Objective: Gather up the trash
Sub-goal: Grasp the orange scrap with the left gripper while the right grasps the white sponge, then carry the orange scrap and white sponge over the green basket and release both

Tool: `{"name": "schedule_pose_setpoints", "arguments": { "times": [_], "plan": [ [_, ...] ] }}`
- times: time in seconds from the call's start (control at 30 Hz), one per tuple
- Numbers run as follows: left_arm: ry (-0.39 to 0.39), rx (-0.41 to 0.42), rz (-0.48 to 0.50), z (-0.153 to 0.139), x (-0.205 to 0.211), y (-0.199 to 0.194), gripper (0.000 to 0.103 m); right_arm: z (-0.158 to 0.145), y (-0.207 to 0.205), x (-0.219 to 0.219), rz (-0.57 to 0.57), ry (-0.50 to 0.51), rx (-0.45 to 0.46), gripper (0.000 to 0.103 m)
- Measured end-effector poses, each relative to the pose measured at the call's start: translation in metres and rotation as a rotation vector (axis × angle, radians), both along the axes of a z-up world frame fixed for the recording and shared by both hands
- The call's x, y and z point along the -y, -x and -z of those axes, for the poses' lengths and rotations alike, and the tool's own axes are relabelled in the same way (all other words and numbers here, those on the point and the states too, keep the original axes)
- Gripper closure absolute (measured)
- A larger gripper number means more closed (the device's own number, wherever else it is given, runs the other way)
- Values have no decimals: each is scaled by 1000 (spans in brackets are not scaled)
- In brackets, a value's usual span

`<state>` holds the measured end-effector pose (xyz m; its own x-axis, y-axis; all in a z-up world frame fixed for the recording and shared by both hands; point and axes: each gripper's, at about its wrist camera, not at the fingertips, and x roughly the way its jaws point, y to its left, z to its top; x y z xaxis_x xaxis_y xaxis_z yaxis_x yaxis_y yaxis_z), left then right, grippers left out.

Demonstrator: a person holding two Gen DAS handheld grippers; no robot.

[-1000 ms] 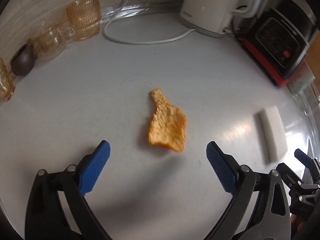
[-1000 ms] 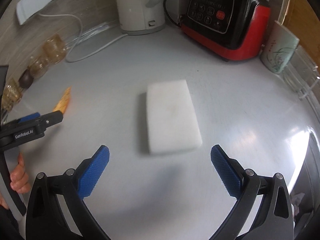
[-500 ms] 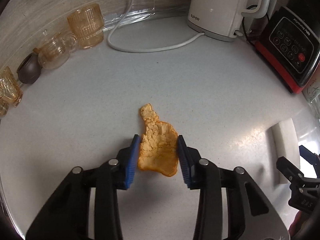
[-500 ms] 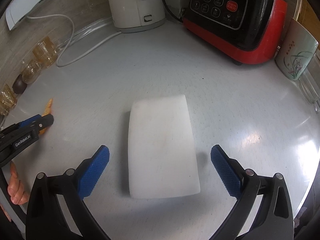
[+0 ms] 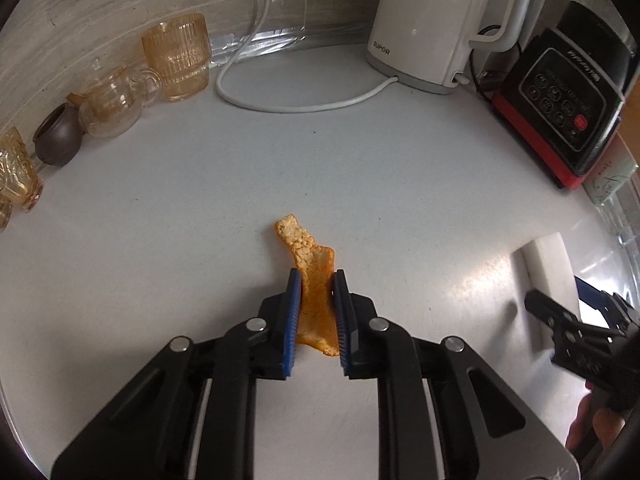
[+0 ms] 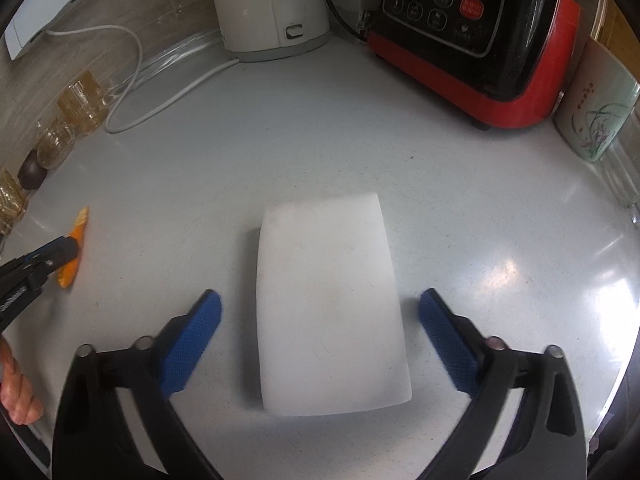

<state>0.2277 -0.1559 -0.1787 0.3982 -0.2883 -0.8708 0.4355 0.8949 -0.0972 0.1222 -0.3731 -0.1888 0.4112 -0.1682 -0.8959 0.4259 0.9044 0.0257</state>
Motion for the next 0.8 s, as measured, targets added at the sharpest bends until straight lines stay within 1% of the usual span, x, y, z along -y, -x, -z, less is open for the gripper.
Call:
{"name": "schedule_pose_setpoints", "arguments": {
  "times": [0.03,0.07,0.1,0.17,0.23,0.37,0.47,0.57,0.7,0.8],
  "plan": [
    [-1,8,4,-2,-3,2,87,-1,0,-1,3,9,2,32],
    [-2,15,8,-5,-5,3,87,-3,1,0,7,10,7,39],
    [-2,22,12,-8,-9,5,87,-4,2,1,17,-4,12,41],
    [10,21,19,-15,-15,8,87,-5,3,2,27,-31,21,42],
    [23,19,29,-21,-21,12,87,-10,6,-1,37,-18,29,42],
    [35,35,58,-36,-34,25,87,-32,19,-19,40,8,56,42],
    [59,21,84,-48,-46,41,87,-52,37,-39,34,34,67,42],
    [64,22,102,-58,-58,61,87,-71,63,-65,18,46,80,42],
    [78,1,90,-66,-79,88,87,-89,94,-98,-25,56,89,42],
    [74,-10,81,-70,-94,119,87,-99,118,-122,-76,59,95,41]
  ]
}}
